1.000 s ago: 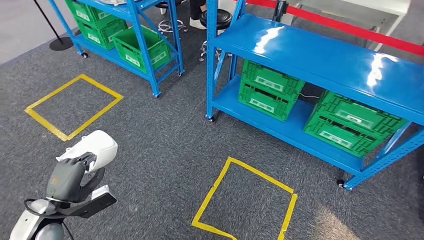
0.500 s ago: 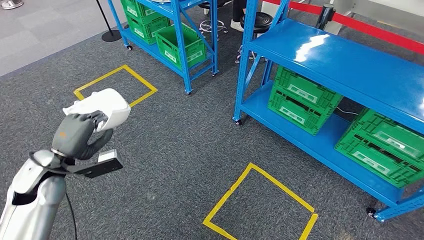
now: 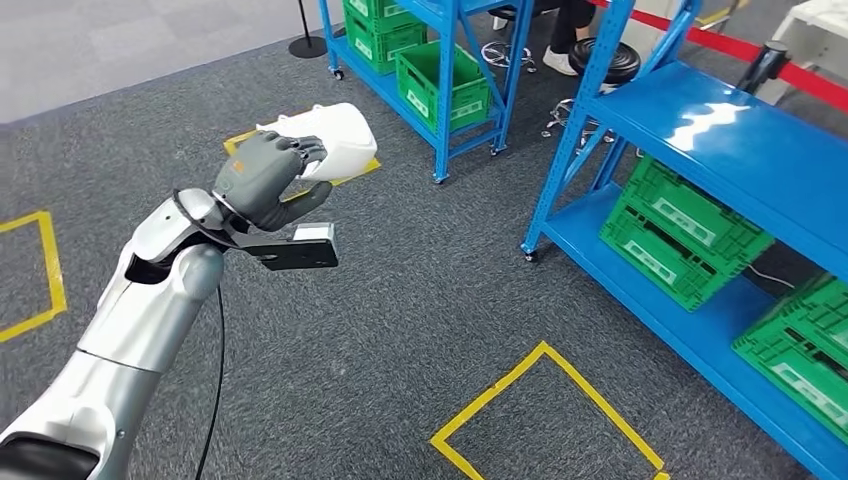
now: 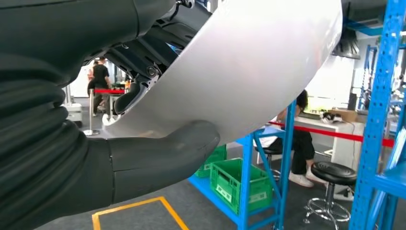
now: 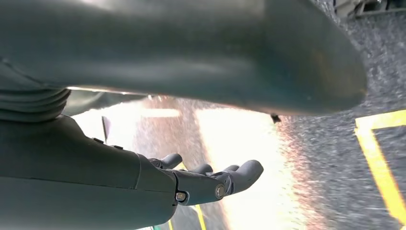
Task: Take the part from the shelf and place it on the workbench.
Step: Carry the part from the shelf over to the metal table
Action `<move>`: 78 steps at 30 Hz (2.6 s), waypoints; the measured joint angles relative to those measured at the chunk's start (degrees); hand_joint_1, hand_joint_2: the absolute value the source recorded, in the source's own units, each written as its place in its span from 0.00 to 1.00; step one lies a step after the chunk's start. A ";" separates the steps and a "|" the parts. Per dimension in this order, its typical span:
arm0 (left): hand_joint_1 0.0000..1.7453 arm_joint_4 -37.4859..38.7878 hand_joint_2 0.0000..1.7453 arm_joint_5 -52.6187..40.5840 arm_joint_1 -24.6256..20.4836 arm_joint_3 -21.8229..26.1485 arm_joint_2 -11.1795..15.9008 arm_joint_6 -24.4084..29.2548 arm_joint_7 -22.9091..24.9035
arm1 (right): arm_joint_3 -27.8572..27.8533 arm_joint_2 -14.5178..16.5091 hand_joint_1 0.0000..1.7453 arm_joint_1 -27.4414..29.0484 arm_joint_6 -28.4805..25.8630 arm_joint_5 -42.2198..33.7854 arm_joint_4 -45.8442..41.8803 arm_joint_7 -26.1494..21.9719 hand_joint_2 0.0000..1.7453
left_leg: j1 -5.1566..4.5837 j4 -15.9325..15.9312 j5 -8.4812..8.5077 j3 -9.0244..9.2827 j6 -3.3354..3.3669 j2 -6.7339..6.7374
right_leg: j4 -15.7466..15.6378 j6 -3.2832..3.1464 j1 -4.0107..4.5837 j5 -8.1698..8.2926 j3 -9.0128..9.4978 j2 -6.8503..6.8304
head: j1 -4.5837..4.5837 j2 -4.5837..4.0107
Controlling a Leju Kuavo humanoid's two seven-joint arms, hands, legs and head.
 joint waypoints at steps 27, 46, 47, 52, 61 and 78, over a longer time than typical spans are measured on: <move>0.93 2.51 1.00 1.58 -1.30 -5.26 -1.13 -4.09 0.92 | 0.56 0.41 0.00 0.09 0.27 -0.09 0.04 0.02 0.00 | -1.14 0.63 -0.30 -0.45 -0.78 3.03 | -5.53 -1.20 0.51 3.51 2.05 -6.23 | -0.31 -0.01; 0.93 -5.65 1.00 6.80 -2.37 -15.98 0.88 -10.65 3.78 | 1.89 1.04 0.00 0.12 0.97 0.90 0.04 -0.51 0.00 | 0.17 7.12 -2.91 -4.95 -3.14 -2.33 | -5.48 -1.69 -0.88 4.46 1.35 2.21 | -0.61 0.00; 0.93 -6.54 1.00 6.80 -2.46 -16.99 0.39 -11.05 4.27 | 1.88 1.06 0.00 0.28 0.90 0.86 0.04 -0.51 0.00 | 0.16 10.84 -4.72 -6.63 -3.24 -1.31 | -5.50 -1.87 -0.78 4.42 1.35 1.32 | -0.75 0.00; 0.93 -9.41 1.00 6.99 -2.78 -20.18 -0.91 -12.24 5.23 | 1.88 1.15 0.00 0.21 0.83 0.77 0.04 -0.51 0.00 | 0.10 9.88 -2.38 -5.12 -2.95 0.43 | -5.50 -1.91 -0.66 4.14 1.61 -2.34 | -0.76 -0.01; 0.93 -12.45 1.00 7.73 -4.79 -22.58 -2.20 -12.59 5.58 | 1.88 1.39 0.00 0.01 0.79 0.98 0.04 -0.46 0.00 | -0.27 0.19 0.62 -0.44 0.14 -0.39 | -0.59 0.78 -0.67 0.44 0.35 -0.54 | -0.48 0.00; 0.93 -13.45 1.00 14.75 -2.77 -23.56 0.20 -12.96 5.37 | 2.38 1.38 0.00 0.35 2.15 3.16 0.04 0.13 0.00 | -0.02 12.20 -5.10 -7.28 -3.32 -1.35 | -5.81 -1.97 -0.80 4.24 1.92 0.51 | -1.10 -0.01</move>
